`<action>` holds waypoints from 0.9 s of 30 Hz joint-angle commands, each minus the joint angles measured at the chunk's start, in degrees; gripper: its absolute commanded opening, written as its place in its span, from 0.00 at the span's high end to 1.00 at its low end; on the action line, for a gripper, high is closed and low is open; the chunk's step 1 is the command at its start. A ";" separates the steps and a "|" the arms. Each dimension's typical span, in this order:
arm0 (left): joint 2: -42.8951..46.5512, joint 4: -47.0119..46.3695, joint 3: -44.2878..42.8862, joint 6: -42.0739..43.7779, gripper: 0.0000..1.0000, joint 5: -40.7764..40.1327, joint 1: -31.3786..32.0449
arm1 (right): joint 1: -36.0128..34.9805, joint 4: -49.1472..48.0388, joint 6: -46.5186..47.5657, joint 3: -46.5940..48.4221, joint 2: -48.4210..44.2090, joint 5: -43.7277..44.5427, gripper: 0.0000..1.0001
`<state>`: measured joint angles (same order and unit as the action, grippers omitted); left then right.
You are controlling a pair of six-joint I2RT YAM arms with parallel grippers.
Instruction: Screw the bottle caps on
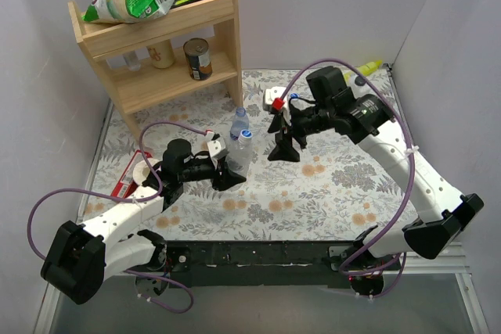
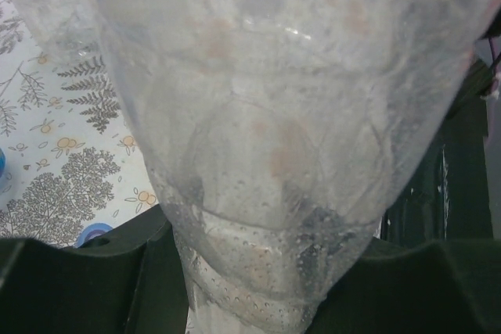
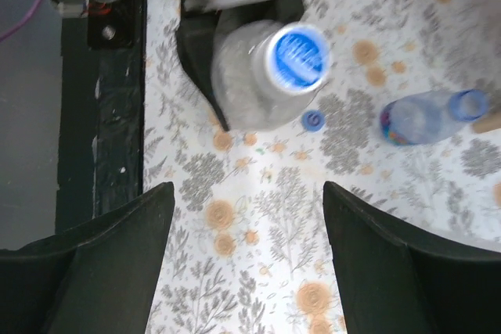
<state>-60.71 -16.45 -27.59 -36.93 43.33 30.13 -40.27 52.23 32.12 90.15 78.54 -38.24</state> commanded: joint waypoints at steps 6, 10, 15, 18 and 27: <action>-1.43 12.40 -5.89 18.73 1.00 7.29 0.81 | 1.34 -9.41 2.78 3.99 0.65 -11.85 0.12; -1.87 12.84 -7.39 18.65 1.00 7.47 0.81 | 0.90 -9.17 2.86 3.19 2.05 -16.86 0.12; -3.01 12.23 -7.91 16.19 1.00 7.73 0.90 | -1.21 -8.99 4.53 1.70 1.97 -17.22 0.12; -3.28 11.18 -7.91 14.26 1.00 7.82 0.90 | -2.53 -8.46 6.02 1.35 1.62 -16.17 0.12; -3.72 5.12 -6.60 3.89 1.00 5.89 0.81 | -2.71 -5.74 6.73 0.38 0.30 -11.69 0.13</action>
<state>-65.36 -6.24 -33.65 -26.72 50.11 31.05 -42.74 44.64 38.44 91.55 80.84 -51.09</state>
